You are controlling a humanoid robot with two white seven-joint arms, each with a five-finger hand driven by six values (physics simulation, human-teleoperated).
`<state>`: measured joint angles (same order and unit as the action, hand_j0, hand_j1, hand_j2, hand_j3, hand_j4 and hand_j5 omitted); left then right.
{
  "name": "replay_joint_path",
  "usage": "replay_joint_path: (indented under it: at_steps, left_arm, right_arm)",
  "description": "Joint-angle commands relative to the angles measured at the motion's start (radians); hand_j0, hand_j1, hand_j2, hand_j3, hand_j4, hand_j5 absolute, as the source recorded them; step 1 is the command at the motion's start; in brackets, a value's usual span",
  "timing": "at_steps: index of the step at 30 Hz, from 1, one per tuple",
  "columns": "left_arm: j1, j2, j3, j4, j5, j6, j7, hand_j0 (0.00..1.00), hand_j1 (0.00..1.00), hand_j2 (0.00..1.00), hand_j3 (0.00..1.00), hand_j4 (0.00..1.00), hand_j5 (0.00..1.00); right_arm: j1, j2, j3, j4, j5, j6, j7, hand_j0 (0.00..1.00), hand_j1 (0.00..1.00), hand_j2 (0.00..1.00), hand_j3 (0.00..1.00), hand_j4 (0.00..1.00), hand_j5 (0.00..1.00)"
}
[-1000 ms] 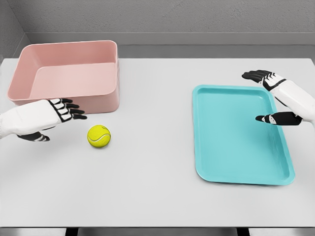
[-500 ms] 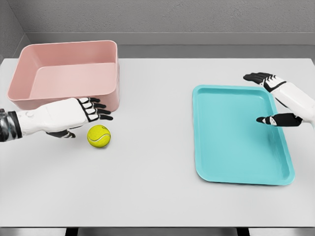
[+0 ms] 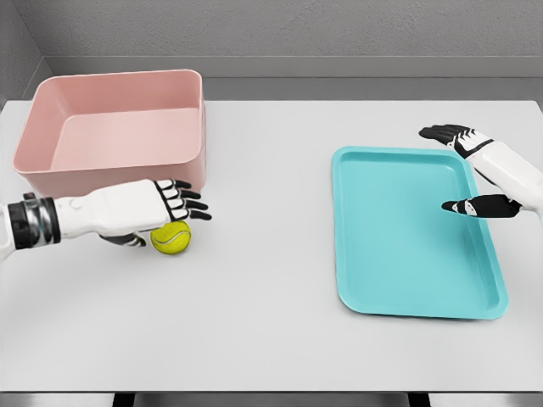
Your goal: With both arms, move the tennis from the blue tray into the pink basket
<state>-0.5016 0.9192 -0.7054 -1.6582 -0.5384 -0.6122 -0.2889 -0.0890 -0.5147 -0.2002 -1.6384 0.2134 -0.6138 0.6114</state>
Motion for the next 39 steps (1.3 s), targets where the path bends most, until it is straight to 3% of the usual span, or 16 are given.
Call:
replay_joint_path:
  at_steps: [1,16,21,34,35,37,39]
  left_arm:
    - [0.0,-0.002,-0.016,0.011,0.003,0.001,0.0,1.0,1.0,1.0,1.0,1.0,1.0]
    - [-0.031,-0.033,-0.066,0.09,0.002,0.001,-0.001,1.0,1.0,1.0,1.0,1.0,1.0]
    - [-0.035,-0.045,-0.068,0.094,-0.011,0.001,-0.003,1.0,1.0,1.0,1.0,1.0,1.0]
    - [-0.035,-0.056,-0.082,0.109,-0.02,0.001,-0.003,1.0,1.0,1.0,1.0,1.0,1.0]
    - [-0.035,-0.056,-0.082,0.109,-0.018,0.001,-0.016,0.95,0.95,0.95,0.95,0.95,0.95]
    - [-0.037,-0.056,-0.082,0.107,-0.017,0.001,-0.03,0.75,0.75,0.75,0.75,0.75,0.75]
    - [-0.038,-0.056,-0.082,0.107,-0.015,0.001,-0.049,0.66,0.66,0.66,0.66,0.66,0.66]
  right_arm:
    - [0.0,-0.001,-0.001,0.0,-0.008,0.003,-0.001,1.0,1.0,1.0,1.0,1.0,1.0]
    - [-0.002,-0.001,-0.001,0.0,-0.006,0.003,-0.001,1.0,1.0,1.0,1.0,1.0,1.0]
    - [-0.002,-0.001,-0.002,0.029,-0.008,0.003,-0.001,1.0,1.0,1.0,1.0,1.0,1.0]
    - [0.002,-0.001,-0.004,0.022,-0.012,0.003,-0.001,1.0,1.0,1.0,1.0,1.0,1.0]
    - [0.002,-0.001,-0.004,0.022,-0.012,0.003,-0.001,1.0,1.0,1.0,1.0,1.0,1.0]
    - [0.002,-0.001,-0.004,0.022,-0.012,0.003,-0.001,1.0,1.0,1.0,1.0,1.0,1.0]
    - [0.002,-0.001,-0.004,0.023,-0.012,0.003,-0.001,1.0,1.0,1.0,1.0,1.0,1.0]
